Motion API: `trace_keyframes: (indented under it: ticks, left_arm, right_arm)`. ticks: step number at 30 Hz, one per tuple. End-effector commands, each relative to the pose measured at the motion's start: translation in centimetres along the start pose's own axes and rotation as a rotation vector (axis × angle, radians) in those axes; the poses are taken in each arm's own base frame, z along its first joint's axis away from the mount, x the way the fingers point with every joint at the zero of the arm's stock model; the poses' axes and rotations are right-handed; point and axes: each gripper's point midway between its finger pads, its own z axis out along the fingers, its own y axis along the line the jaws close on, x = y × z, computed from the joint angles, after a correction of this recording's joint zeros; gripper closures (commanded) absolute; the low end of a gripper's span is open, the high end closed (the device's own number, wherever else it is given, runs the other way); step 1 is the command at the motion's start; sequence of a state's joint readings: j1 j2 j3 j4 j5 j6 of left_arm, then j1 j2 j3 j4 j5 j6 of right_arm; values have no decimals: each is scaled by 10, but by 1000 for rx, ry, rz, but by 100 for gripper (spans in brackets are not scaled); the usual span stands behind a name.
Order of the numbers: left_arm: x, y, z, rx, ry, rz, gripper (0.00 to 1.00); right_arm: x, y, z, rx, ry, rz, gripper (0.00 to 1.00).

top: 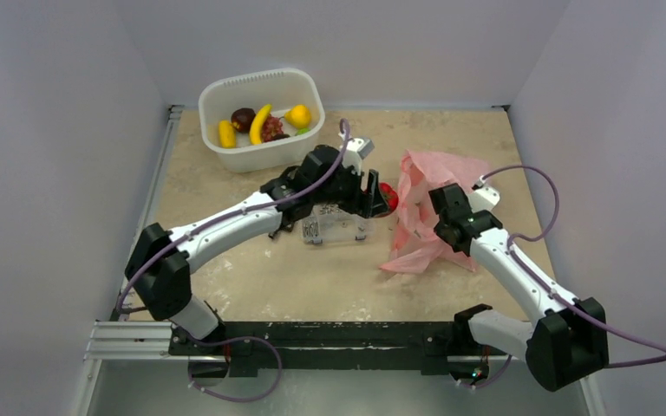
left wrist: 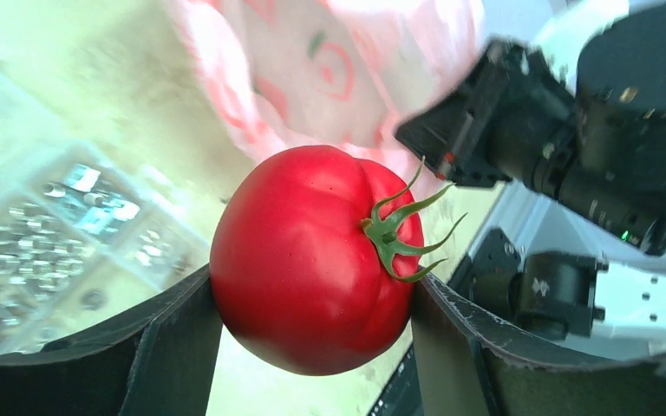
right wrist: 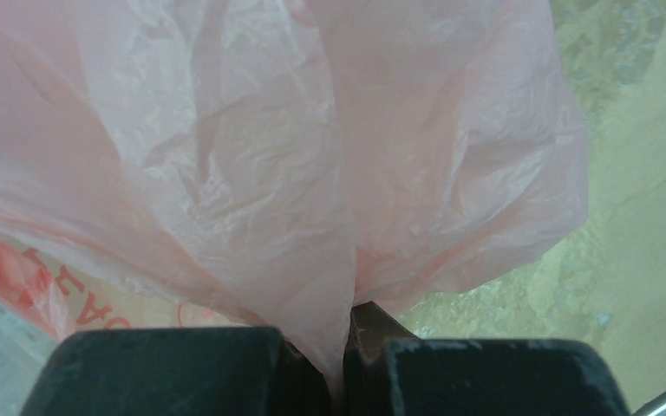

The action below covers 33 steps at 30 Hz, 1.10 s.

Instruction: Take the fake fruits out of the plastic bag

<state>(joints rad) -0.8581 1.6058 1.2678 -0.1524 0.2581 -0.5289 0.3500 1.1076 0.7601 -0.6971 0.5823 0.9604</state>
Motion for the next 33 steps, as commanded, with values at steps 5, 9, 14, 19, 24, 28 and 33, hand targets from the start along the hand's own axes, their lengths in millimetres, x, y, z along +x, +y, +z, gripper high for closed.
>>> trace_keyframes:
  ticks: [5, 9, 14, 19, 24, 28, 33]
  left_arm:
    - [-91, 98, -74, -242, -227, -45, 100]
    - [-139, 157, -110, -409, -380, -74, 100]
    - [-193, 207, -135, -485, -515, -120, 100]
    - [-222, 259, -137, -491, -568, -195, 100]
    - [-238, 311, -138, -513, -584, -229, 100]
    - [-239, 356, -142, -582, -586, -237, 100]
    - [-232, 396, -128, -589, -559, -297, 99]
  right_arm:
    - [-39, -32, -3, 160, -81, 109, 100]
    - [-43, -47, 2, 223, -50, 123, 100]
    - [-40, -67, 9, 281, -8, 151, 100]
    - [-45, -83, 9, 331, -34, 148, 87]
    - [-56, -78, 4, 288, -50, 120, 78]
    - [-73, -48, -8, 115, -45, 15, 59]
    - [-89, -17, -29, -105, -74, -45, 34]
